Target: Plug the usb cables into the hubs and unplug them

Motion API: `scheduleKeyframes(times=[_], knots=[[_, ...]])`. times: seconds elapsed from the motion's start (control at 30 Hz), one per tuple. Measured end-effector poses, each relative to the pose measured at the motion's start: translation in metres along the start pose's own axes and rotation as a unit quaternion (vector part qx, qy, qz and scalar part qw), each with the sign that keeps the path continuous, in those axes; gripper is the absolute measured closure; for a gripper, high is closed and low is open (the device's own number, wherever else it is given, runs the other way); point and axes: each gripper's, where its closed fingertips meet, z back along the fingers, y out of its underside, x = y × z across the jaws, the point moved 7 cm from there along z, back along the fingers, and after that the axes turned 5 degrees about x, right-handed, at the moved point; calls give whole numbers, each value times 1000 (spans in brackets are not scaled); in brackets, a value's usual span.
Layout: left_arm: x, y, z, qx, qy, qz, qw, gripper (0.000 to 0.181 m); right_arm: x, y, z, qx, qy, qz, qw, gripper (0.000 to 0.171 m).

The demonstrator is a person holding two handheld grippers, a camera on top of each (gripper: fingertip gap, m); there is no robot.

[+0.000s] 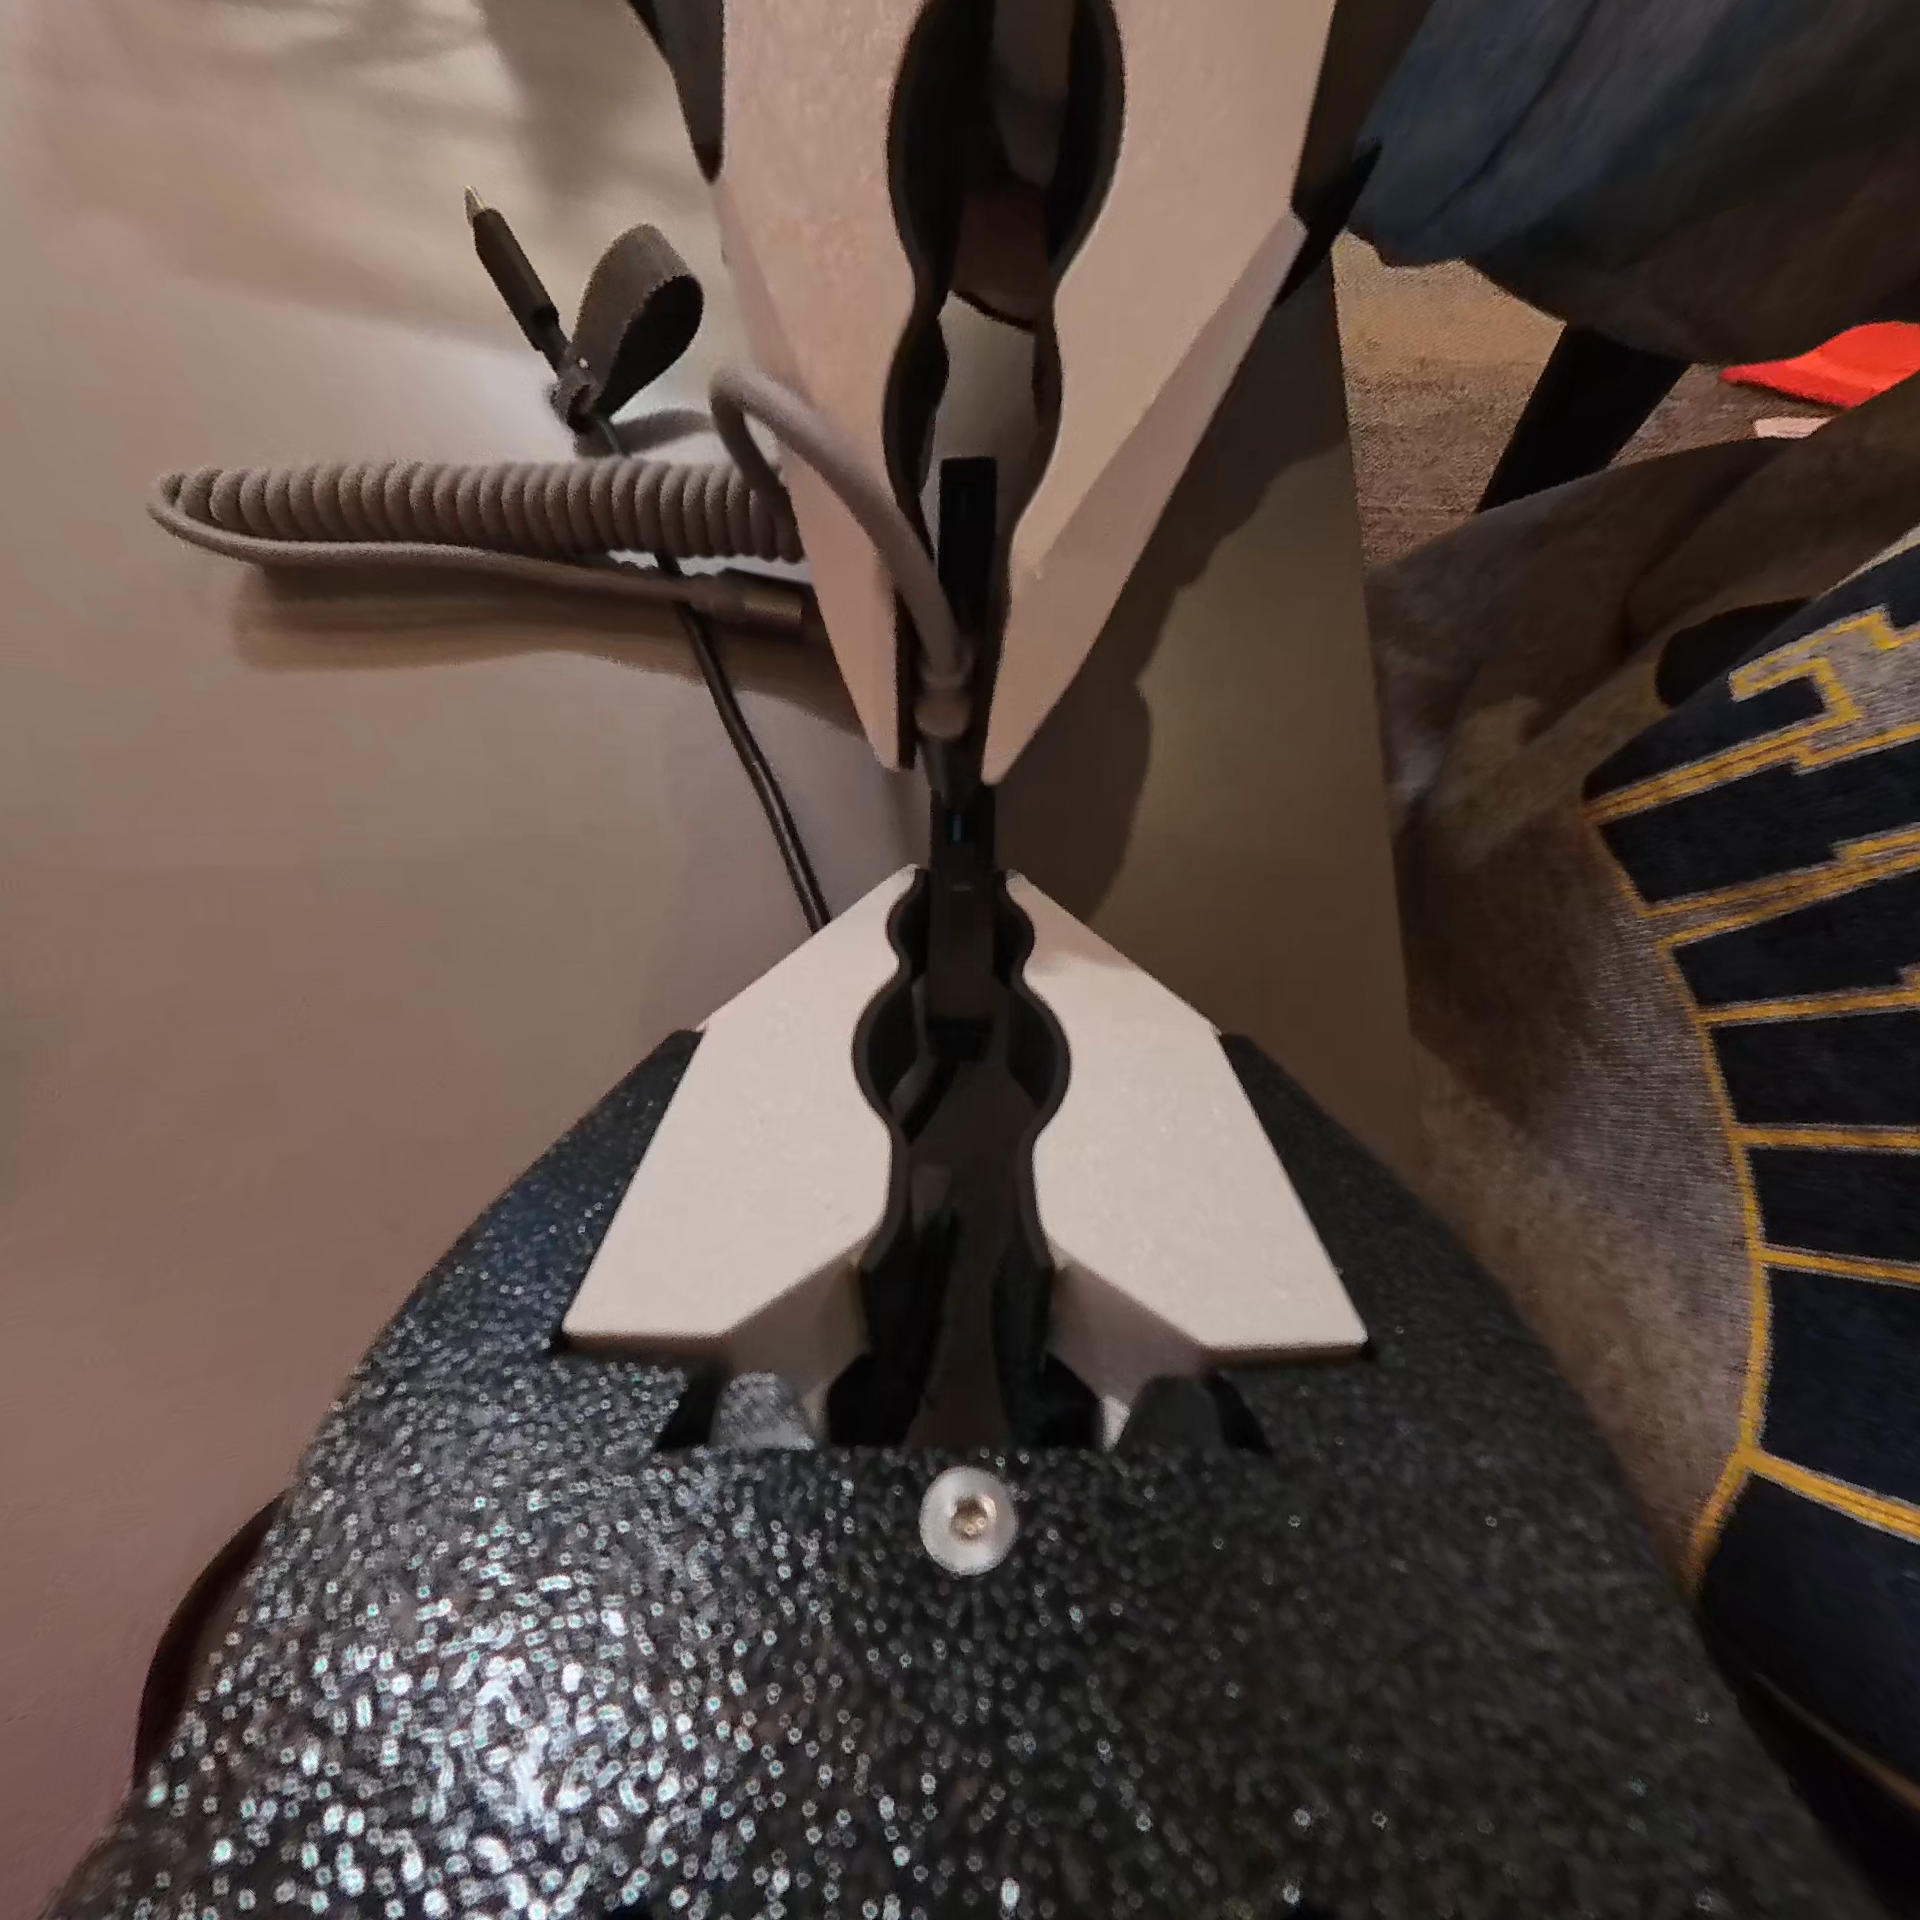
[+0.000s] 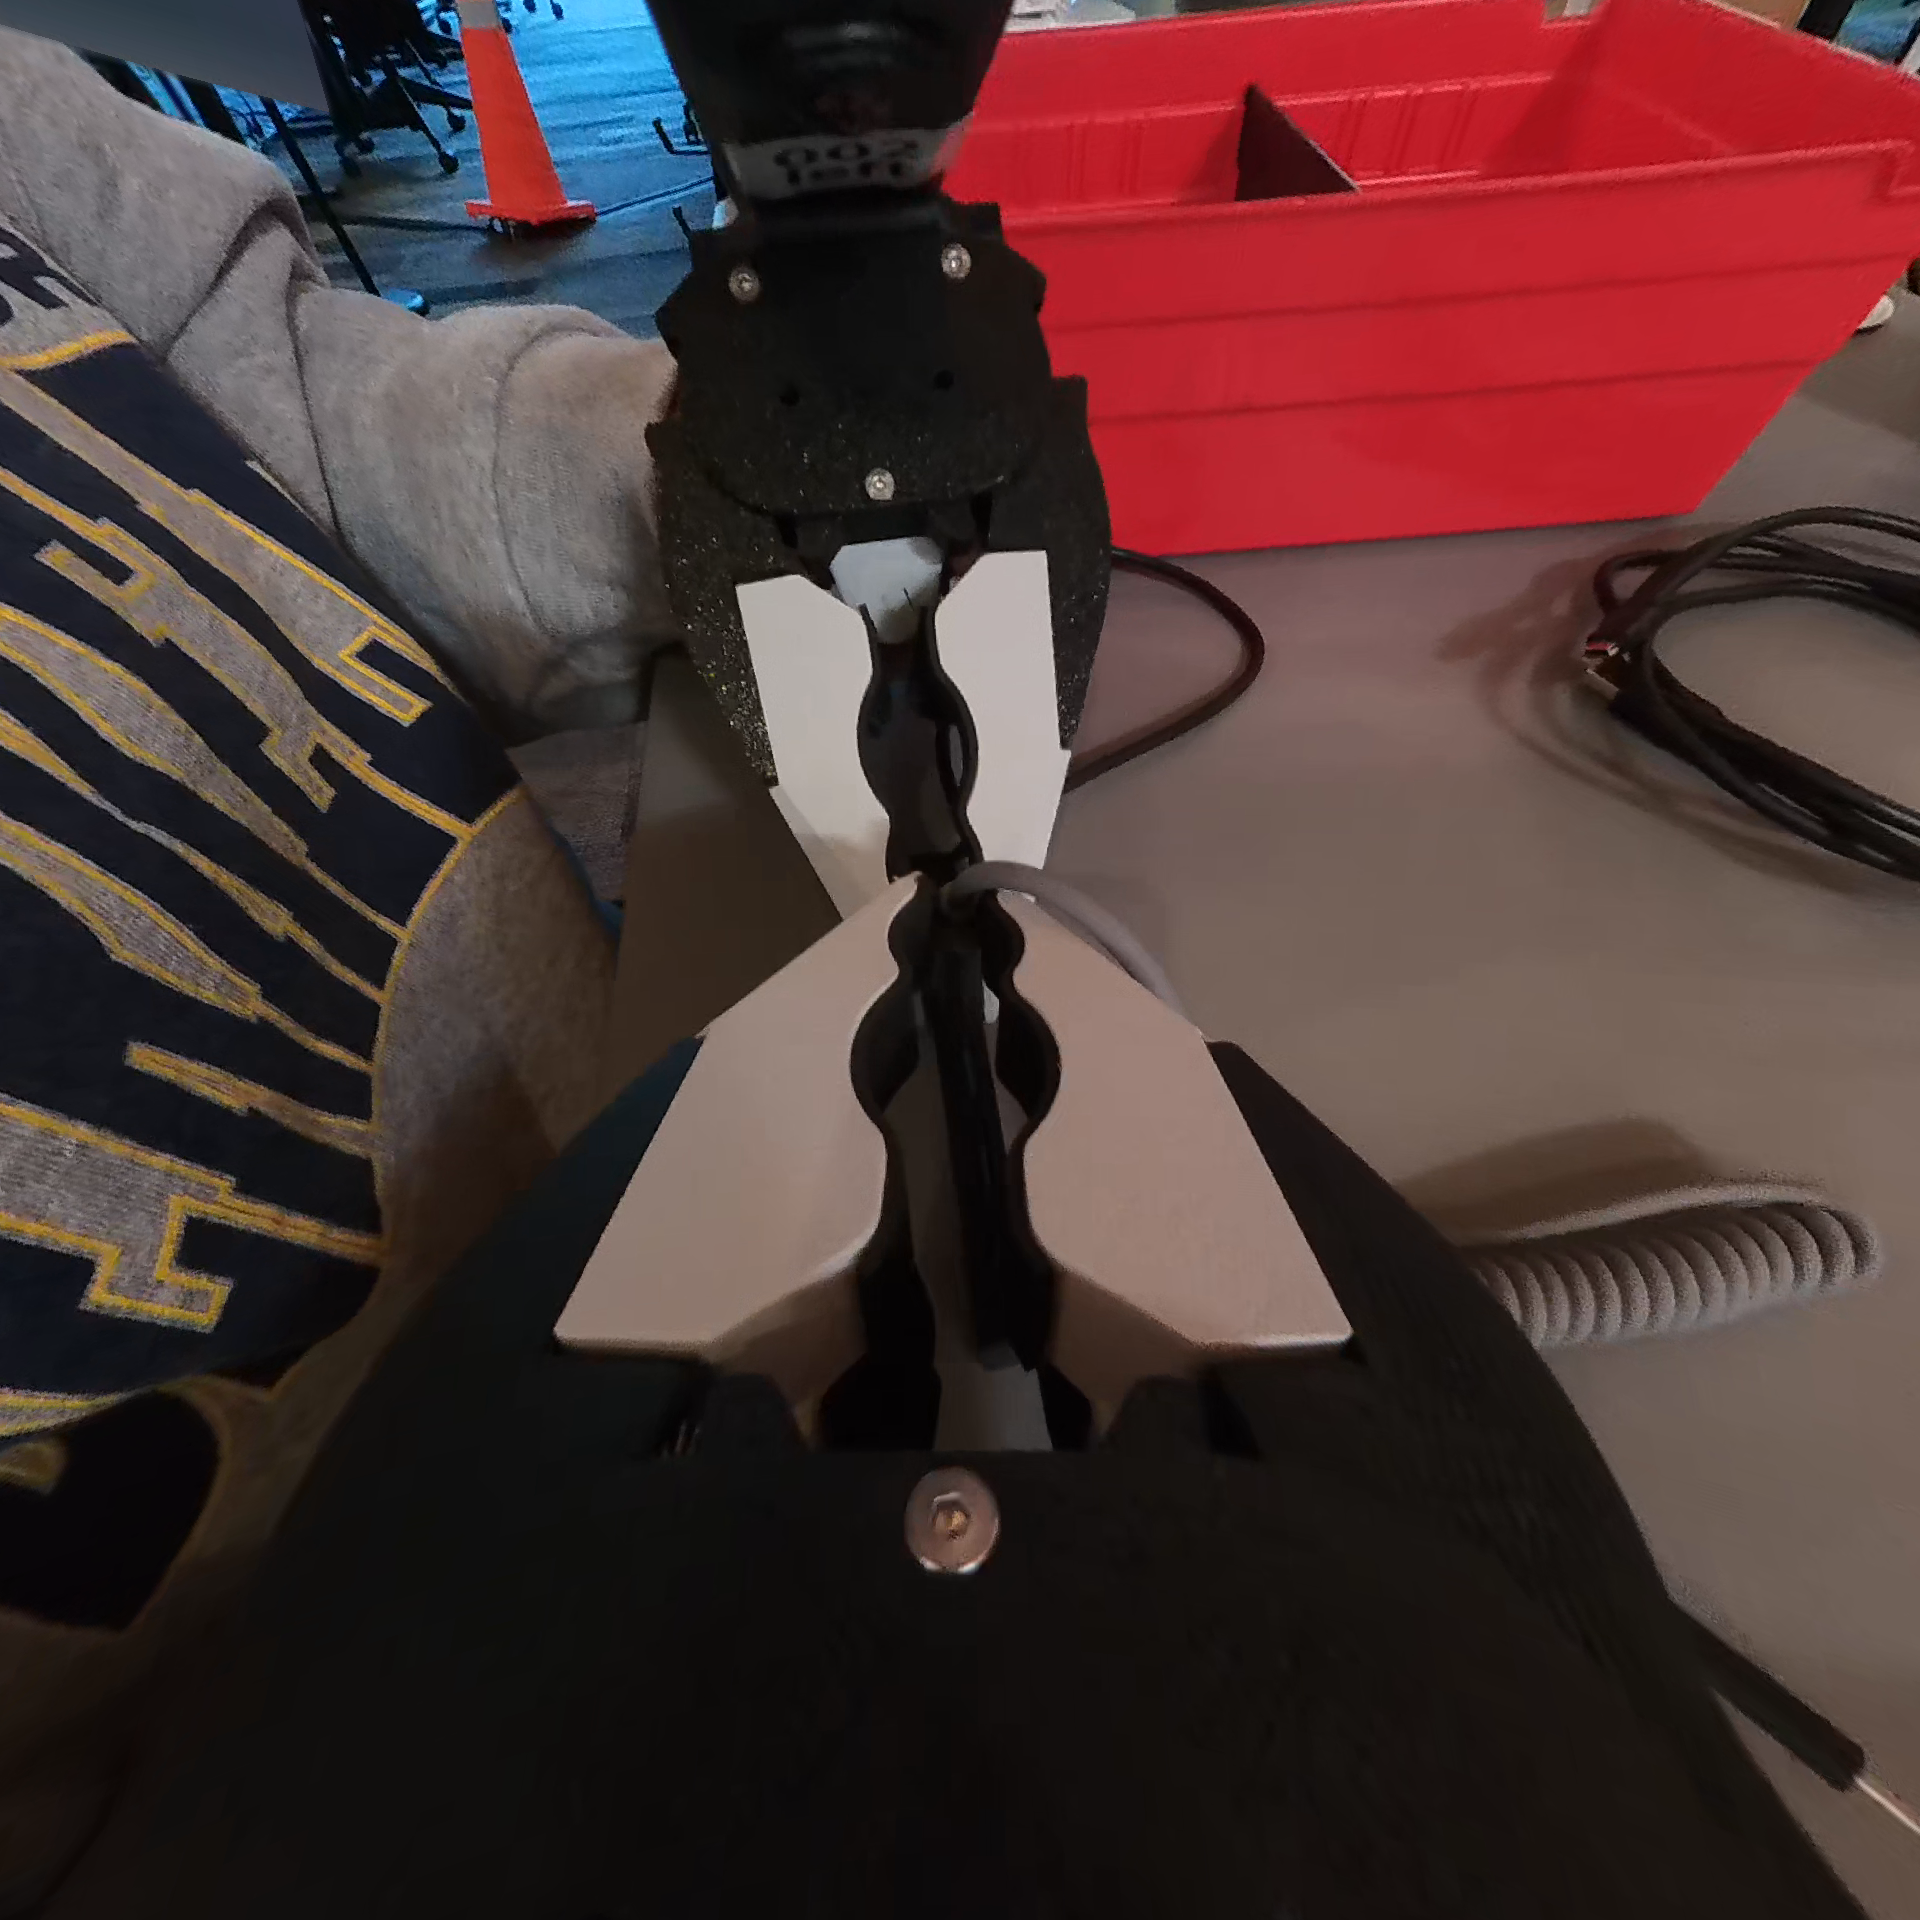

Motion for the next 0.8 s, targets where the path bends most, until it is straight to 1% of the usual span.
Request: scheduleKeyframes(times=[0.23,0.4,0.47,0.73,0.8], knots=[[0,0,0,-4,7,10,1000,172,1,-4,-5,9,-2,27,1000,164],[0,0,1,-6,10,10,1000,171,0,-3,-3,12,-22,57,998,164],[0,0,0,-7,11,10,1000,172,0,0,-4,29,-37,67,997,164],[-1,-1,0,-7,11,9,1000,171,-1,1,-7,69,-38,71,994,164],[-1,-1,0,-7,9,8,1000,171,-1,3,-7,65,-38,63,995,163]])
